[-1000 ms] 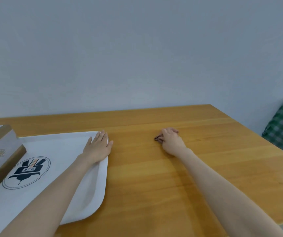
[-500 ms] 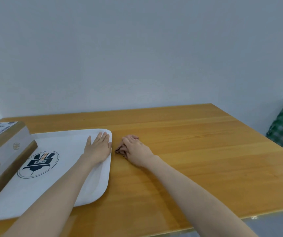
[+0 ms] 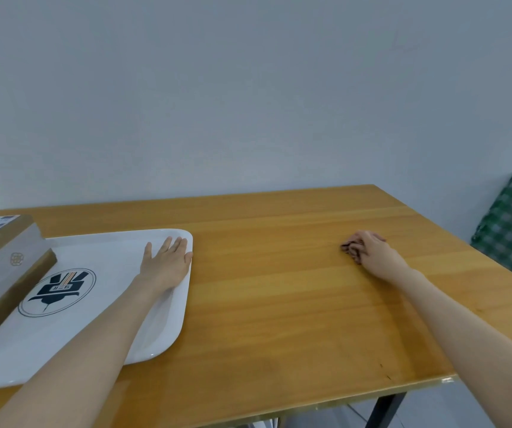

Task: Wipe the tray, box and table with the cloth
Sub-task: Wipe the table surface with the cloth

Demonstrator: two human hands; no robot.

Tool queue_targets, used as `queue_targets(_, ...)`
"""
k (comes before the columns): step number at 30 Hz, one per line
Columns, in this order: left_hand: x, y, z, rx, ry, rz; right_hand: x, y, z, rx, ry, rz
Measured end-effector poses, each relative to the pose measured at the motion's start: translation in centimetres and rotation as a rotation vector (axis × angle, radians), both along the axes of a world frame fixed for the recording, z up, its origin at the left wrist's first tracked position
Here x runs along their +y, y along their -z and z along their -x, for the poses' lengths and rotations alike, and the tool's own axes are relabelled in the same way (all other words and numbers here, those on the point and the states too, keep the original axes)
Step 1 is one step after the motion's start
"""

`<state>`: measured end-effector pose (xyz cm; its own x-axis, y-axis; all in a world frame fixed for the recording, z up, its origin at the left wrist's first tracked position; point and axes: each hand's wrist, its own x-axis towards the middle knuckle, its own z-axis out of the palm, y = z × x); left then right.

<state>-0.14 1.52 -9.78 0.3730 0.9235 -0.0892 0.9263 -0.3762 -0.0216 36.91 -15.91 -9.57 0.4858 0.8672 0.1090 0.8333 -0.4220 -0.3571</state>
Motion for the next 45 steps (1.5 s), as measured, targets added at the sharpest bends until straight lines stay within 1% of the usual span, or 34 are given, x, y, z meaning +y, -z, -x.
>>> queue_targets(3, 0.0, 0.0, 0.1, 0.005, -0.004, -0.001, -1.2, 0.1, -1.1, -0.043, 0.064, 0.031)
queue_targets(7, -0.1, -0.1, 0.1, 0.004, -0.006, -0.016, -2.0, 0.4, -1.2, -0.102, 0.051, 0.068)
queue_targets(11, -0.3, -0.1, 0.1, -0.018, -0.004, 0.014, -2.1, 0.3, -0.7, -0.105, 0.068, 0.067)
queue_targets(16, -0.7, -0.1, 0.7, -0.019, 0.037, 0.004, -0.9, 0.6, 1.6, -0.096, 0.083, 0.023)
queue_targets(23, -1.3, -0.3, 1.0, -0.005, 0.058, -0.011, 3.1, 1.2, 9.5, -0.062, -0.103, -0.035)
queue_targets(26, -1.4, -0.5, 1.3, 0.004, 0.074, -0.018, 5.3, 1.2, 14.4, -0.071, -0.219, -0.043)
queue_targets(30, -1.6, -1.1, 1.8, -0.03, 0.092, 0.007, 7.9, 1.5, 21.4, -0.049, -0.397, -0.041)
queue_targets(34, -2.2, -1.7, 1.9, -0.013, 0.101, 0.016, 8.5, 2.1, 26.3, -0.046, -0.532, -0.07)
queue_targets(37, -2.7, -1.4, 1.4, 0.051, 0.091, -0.027, 7.8, 2.6, 26.7, -0.047, -0.579, -0.121)
queue_targets(40, -3.3, -1.1, 0.9, 0.109, 0.072, -0.049, 6.7, 2.6, 25.6, -0.058, -0.618, -0.108)
queue_targets(43, -4.1, -0.9, 0.9, 0.105, 0.045, -0.056, 5.2, 1.8, 23.9, -0.037, -0.629, -0.115)
queue_targets(45, -4.7, -0.7, 1.0, 0.09, 0.027, -0.073, 4.2, 1.2, 21.9, -0.017, -0.592, -0.097)
